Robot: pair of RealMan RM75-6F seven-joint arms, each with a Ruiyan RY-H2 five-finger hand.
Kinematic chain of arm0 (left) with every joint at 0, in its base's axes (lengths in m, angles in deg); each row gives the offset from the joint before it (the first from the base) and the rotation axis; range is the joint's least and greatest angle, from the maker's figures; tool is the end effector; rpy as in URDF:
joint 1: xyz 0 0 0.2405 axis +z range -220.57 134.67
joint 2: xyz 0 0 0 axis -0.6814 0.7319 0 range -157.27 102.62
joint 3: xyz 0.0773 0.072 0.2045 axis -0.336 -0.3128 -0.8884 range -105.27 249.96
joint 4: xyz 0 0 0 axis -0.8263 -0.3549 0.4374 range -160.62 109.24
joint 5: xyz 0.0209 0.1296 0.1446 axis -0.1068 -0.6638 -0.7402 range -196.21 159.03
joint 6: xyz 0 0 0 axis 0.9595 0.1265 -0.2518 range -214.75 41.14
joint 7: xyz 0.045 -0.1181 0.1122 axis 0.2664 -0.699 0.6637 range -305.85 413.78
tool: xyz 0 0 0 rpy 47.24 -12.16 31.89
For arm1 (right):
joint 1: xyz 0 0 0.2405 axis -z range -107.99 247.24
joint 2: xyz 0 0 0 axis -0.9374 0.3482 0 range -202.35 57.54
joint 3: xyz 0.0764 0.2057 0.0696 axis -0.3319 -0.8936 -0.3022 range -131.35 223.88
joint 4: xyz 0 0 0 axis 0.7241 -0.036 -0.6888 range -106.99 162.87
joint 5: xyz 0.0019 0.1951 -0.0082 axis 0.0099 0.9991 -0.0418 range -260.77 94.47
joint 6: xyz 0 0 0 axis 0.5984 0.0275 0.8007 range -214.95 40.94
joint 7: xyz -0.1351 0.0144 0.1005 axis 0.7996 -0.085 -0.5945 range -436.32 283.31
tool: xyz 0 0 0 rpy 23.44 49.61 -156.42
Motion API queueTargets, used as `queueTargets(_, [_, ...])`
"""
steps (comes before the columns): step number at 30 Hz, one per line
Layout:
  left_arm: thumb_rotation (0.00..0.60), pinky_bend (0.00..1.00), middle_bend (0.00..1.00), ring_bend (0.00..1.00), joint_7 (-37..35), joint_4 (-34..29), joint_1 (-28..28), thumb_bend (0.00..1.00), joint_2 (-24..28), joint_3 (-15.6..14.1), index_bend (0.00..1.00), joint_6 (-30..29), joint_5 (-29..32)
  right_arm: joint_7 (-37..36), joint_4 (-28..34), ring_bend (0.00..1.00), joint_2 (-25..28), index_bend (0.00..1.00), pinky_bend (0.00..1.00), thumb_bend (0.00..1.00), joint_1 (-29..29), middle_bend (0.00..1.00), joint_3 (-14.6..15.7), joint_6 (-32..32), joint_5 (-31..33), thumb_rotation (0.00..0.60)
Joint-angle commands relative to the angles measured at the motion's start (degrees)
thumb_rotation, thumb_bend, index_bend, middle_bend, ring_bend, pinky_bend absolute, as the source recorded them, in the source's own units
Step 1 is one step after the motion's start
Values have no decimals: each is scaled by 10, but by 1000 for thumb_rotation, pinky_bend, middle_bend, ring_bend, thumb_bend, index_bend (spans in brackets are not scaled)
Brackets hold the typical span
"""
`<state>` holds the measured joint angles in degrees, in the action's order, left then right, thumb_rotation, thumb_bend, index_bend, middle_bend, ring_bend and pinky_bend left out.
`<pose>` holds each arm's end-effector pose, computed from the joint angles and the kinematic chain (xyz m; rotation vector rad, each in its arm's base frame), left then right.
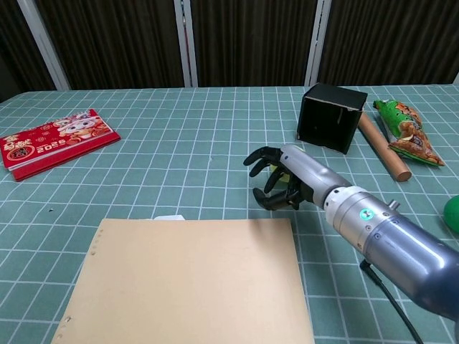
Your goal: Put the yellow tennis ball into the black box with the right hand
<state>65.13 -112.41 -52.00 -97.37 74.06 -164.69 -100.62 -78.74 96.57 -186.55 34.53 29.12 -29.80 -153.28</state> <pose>-0.2958 0.2197 0.1207 -1.5125 -0.8443 -0.6969 -0.1013 -0.3171 -0.0965 1.5316 -1.5003 1.2822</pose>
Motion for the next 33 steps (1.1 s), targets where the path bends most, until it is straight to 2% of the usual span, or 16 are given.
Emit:
queueTargets(1, [600,0,0,0,0,0,0,66,0,0,0,0,0,-4,-3,381,4,226,740,523,-2,281,-1,-5,2,600])
queueTargets(11, [600,0,0,0,8,-3,0,66,-2,-3,0,0,0,-7,-20,363,24,225,675,523,-6,279,2,-16,8,600])
queueTargets(21, [600,0,0,0,14,-7,-2,66,-3,-6,0,3,-3,-7,-31,353,45,225,670,525,-9,274,-3,-19,15,600])
queueTargets(33, [600,0,0,0,24,-11,-1,66,-6,-9,0,3,-1,-23,-52,334,74,225,620,524,-16,271,-1,-42,20,600])
